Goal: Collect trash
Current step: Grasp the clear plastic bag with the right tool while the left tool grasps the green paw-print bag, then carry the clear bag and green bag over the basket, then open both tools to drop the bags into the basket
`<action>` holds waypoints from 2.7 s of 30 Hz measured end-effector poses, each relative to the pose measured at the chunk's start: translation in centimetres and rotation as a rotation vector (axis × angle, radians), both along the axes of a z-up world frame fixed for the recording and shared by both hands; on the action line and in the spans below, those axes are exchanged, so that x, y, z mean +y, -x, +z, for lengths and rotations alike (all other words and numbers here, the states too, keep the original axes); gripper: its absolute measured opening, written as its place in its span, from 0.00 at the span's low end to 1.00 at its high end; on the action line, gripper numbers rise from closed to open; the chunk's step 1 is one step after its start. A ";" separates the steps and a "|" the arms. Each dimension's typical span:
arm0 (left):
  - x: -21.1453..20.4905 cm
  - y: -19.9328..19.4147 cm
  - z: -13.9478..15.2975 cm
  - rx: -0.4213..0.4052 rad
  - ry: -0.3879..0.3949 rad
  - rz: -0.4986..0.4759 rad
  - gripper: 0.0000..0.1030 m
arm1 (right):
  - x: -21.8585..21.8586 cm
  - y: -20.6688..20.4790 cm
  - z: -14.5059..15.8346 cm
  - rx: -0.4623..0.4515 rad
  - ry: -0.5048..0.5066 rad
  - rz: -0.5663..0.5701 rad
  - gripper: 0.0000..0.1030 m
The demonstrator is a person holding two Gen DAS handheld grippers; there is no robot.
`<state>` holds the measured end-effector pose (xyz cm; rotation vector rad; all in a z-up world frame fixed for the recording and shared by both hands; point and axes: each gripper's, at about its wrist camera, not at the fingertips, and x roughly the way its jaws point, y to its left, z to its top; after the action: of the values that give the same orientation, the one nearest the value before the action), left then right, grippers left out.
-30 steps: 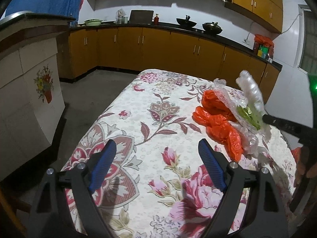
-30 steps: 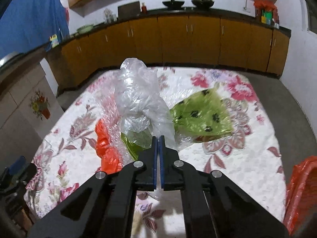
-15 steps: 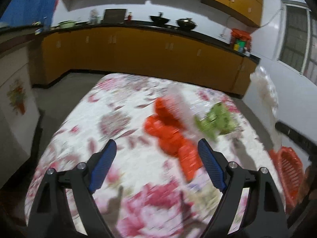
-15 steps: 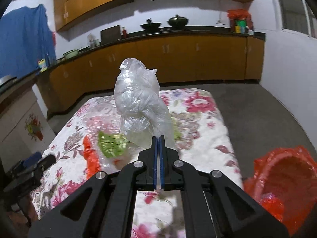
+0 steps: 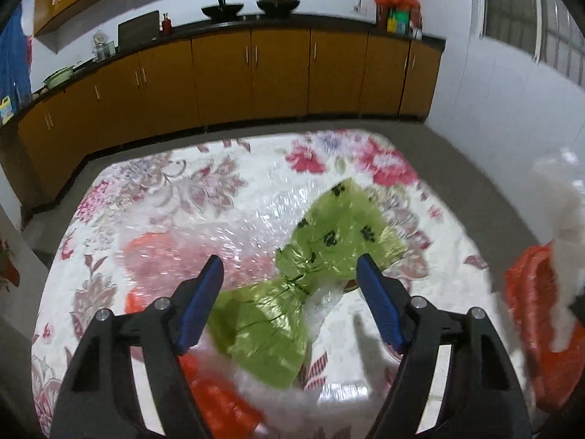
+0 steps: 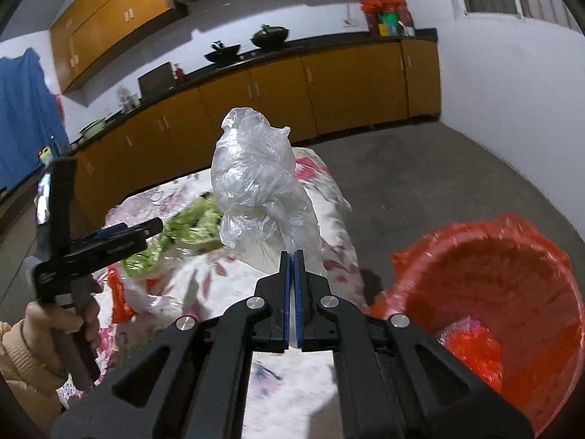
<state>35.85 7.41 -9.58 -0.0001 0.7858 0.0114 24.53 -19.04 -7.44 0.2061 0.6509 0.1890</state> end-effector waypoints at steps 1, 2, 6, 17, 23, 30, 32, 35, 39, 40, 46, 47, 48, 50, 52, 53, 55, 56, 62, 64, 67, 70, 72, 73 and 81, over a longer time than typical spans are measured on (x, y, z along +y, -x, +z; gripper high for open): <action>-0.2 -0.5 -0.7 0.021 -0.007 0.004 0.69 | -0.3 0.0 -0.2 0.003 -0.004 -0.004 0.03; -0.2 -0.8 -1.1 0.037 -0.013 0.009 0.66 | -0.6 0.1 -0.4 0.007 -0.008 -0.007 0.03; -0.3 -2.1 -2.8 0.098 -0.026 0.036 0.55 | -1.4 0.1 -1.0 0.015 -0.023 -0.012 0.03; -0.2 -1.0 -1.9 0.072 0.037 0.017 0.17 | -3.0 1.1 -0.6 0.001 -0.043 -0.028 0.03; -0.4 1.4 0.8 0.006 0.078 -0.014 0.17 | -3.7 2.3 0.7 -0.030 -0.052 -0.049 0.03; -2.0 4.8 4.0 -0.054 0.111 -0.085 0.17 | -5.3 4.5 2.0 -0.060 -0.051 -0.090 0.03; -2.9 5.7 4.7 -0.063 0.126 -0.113 0.17 | -6.0 5.2 2.4 -0.067 -0.046 -0.108 0.03; -4.8 7.0 5.5 -0.072 0.149 -0.158 0.17 | -7.1 6.2 2.9 -0.075 -0.040 -0.143 0.03; -7.5 8.4 6.4 -0.082 0.176 -0.224 0.17 | -8.8 7.2 3.5 -0.084 -0.040 -0.190 0.03; -8.4 8.8 6.6 -0.081 0.186 -0.244 0.17 | -9.2 7.5 3.6 -0.085 -0.039 -0.204 0.03; -12.5 10.4 7.0 -0.073 0.219 -0.328 0.17 | -12.0 9.1 3.7 -0.084 -0.055 -0.282 0.03; -13.2 10.6 7.0 -0.069 0.226 -0.344 0.17 | -12.4 9.3 3.6 -0.081 -0.058 -0.293 0.03; -13.8 10.8 7.0 -0.068 0.230 -0.354 0.17 | -12.7 9.4 3.6 -0.079 -0.061 -0.302 0.03; -15.1 11.1 7.0 -0.062 0.240 -0.379 0.17 | -13.5 9.8 3.5 -0.076 -0.068 -0.319 0.03; -16.3 11.4 6.9 -0.051 0.255 -0.401 0.17 | -14.1 10.1 3.4 -0.075 -0.076 -0.338 0.03; -16.7 11.5 6.9 -0.048 0.259 -0.407 0.17 | -14.4 10.2 3.3 -0.075 -0.079 -0.345 0.03; -18.0 11.8 6.7 -0.038 0.266 -0.426 0.17 | -14.9 10.5 3.2 -0.075 -0.083 -0.363 0.03; -18.3 11.8 6.6 -0.034 0.269 -0.434 0.17 | -15.2 10.6 3.2 -0.074 -0.087 -0.373 0.03; -20.7 12.1 5.9 -0.007 0.277 -0.472 0.17 | -16.8 11.1 2.7 -0.059 -0.108 -0.420 0.03; -21.6 12.1 5.5 0.005 0.281 -0.484 0.17 | -17.3 11.2 2.5 -0.053 -0.116 -0.431 0.03; -22.8 11.9 4.9 0.023 0.285 -0.501 0.17 | -18.0 11.4 2.1 -0.041 -0.128 -0.443 0.03; -23.9 11.9 4.3 0.041 0.289 -0.512 0.18 | -18.3 11.3 1.9 -0.030 -0.137 -0.450 0.03; -24.5 11.7 3.6 0.058 0.291 -0.513 0.20 | -18.6 11.1 1.7 -0.021 -0.147 -0.446 0.03; -24.6 11.6 3.2 0.070 0.294 -0.514 0.24 | -18.7 11.0 1.6 -0.015 -0.154 -0.445 0.03; -24.0 11.3 1.2 0.120 0.301 -0.491 0.42 | -18.8 11.2 0.7 0.014 -0.170 -0.438 0.24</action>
<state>24.58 -16.56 -8.40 -0.0925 0.8850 -0.5771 13.32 -37.83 -6.73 0.5073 0.5893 -0.1792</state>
